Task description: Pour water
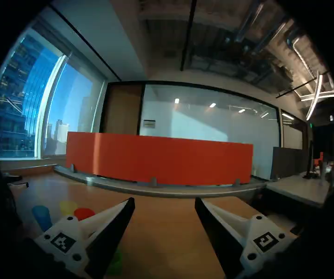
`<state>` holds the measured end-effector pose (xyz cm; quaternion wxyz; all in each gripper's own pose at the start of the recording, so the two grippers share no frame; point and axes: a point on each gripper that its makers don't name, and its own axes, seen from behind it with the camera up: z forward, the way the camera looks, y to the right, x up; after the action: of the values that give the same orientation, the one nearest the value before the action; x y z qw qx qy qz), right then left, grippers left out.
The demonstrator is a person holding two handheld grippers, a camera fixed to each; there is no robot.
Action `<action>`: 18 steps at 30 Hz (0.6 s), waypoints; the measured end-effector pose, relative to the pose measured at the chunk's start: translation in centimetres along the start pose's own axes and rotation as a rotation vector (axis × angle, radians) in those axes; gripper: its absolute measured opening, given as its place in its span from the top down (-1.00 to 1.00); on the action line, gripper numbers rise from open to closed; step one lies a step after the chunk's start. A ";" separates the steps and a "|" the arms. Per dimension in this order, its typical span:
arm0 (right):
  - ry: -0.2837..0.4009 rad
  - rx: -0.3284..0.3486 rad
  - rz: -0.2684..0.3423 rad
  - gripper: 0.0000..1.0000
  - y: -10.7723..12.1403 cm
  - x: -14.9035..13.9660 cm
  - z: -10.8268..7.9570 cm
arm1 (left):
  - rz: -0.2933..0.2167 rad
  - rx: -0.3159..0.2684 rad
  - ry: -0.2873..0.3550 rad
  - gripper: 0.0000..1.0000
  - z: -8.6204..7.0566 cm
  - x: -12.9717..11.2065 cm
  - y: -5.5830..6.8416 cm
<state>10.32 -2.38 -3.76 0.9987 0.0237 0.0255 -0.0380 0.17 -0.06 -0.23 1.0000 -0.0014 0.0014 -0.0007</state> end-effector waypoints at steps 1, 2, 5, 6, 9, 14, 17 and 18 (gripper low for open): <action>0.000 -0.001 -0.001 -1.00 0.0 0.0 0.0 | 0.000 0.000 0.000 -0.94 0.0 0.0 0.0; 0.000 -0.002 -0.002 -1.00 0.1 0.0 0.0 | 0.000 0.000 -0.001 -0.94 0.0 0.0 0.0; 0.000 -0.003 -0.003 -1.00 0.1 0.1 0.0 | 0.000 -0.001 -0.001 -0.94 0.0 0.0 0.0; 0.000 -0.002 -0.003 -1.00 0.1 0.1 0.0 | 0.000 -0.001 -0.001 -0.94 0.1 0.0 0.0; 0.003 0.003 -0.001 -1.00 -0.1 0.2 -0.1 | 0.001 -0.003 -0.002 -0.95 0.1 -0.1 0.0; 0.007 0.012 -0.007 -1.00 -0.5 0.2 -0.1 | 0.001 -0.003 -0.002 -0.95 0.1 -0.1 0.1; 0.008 0.016 -0.014 -1.00 -0.6 -0.1 -0.1 | 0.002 -0.003 -0.002 -0.95 0.1 -0.1 0.1; 0.008 0.017 -0.017 -1.00 -0.7 -0.2 -0.1 | 0.002 -0.003 -0.002 -0.95 0.1 -0.1 0.1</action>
<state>10.11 -3.02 -3.84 0.9980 0.0320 0.0295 -0.0465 0.09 0.02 -0.17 1.0000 -0.0027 0.0003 0.0001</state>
